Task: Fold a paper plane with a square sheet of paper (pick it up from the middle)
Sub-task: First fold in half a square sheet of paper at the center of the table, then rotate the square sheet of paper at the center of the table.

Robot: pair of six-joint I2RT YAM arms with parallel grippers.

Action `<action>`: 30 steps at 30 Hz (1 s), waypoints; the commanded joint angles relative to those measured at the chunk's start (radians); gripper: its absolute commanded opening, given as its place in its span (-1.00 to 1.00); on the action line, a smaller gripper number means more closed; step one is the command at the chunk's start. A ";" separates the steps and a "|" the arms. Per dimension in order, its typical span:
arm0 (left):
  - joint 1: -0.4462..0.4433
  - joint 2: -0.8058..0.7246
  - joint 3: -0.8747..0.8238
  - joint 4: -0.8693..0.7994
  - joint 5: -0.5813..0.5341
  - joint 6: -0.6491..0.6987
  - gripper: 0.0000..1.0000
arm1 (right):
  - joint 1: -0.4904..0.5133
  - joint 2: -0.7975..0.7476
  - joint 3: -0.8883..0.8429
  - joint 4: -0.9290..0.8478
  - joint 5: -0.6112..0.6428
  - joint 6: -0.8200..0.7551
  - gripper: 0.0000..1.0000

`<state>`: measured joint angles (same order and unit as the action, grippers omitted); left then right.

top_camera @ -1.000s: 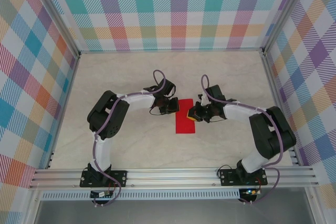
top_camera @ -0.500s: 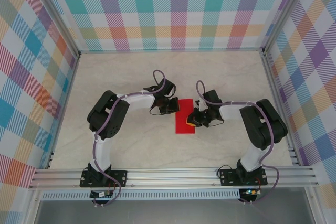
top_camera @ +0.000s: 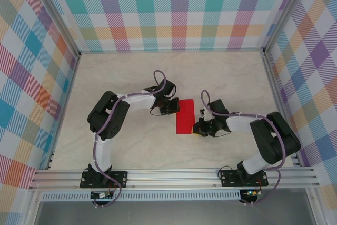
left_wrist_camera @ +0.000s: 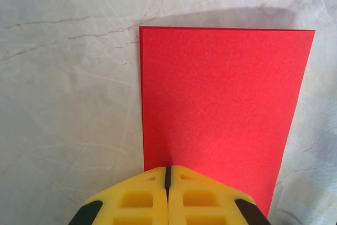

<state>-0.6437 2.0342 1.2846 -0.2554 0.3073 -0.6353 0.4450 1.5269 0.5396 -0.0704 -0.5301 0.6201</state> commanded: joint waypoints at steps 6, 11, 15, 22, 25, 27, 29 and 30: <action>-0.001 0.055 0.049 -0.223 -0.053 0.074 -0.77 | 0.042 -0.111 0.042 -0.170 0.106 0.038 -0.90; 0.000 -0.045 0.154 -0.258 -0.017 0.110 -0.48 | 0.080 -0.192 0.118 -0.268 0.271 0.065 -0.82; 0.014 -0.118 0.161 -0.283 -0.067 0.081 -0.24 | 0.128 -0.133 0.192 -0.344 0.369 0.055 -0.79; 0.068 -0.278 -0.007 -0.273 -0.162 0.025 -0.13 | 0.204 0.038 0.314 -0.363 0.413 0.067 -0.78; 0.088 -0.343 -0.084 -0.264 -0.178 0.008 -0.12 | 0.231 0.113 0.353 -0.367 0.415 0.083 -0.79; 0.096 -0.382 -0.126 -0.259 -0.186 0.000 -0.11 | 0.250 0.149 0.369 -0.367 0.410 0.097 -0.79; 0.103 -0.414 -0.167 -0.257 -0.193 -0.008 -0.10 | 0.267 0.177 0.379 -0.349 0.396 0.116 -0.79; 0.105 -0.423 -0.183 -0.257 -0.195 -0.011 -0.10 | 0.274 0.188 0.382 -0.338 0.385 0.128 -0.78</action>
<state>-0.5465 1.6562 1.1416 -0.4969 0.1379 -0.6209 0.6975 1.6852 0.8970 -0.4019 -0.1318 0.7044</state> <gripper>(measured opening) 0.446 0.108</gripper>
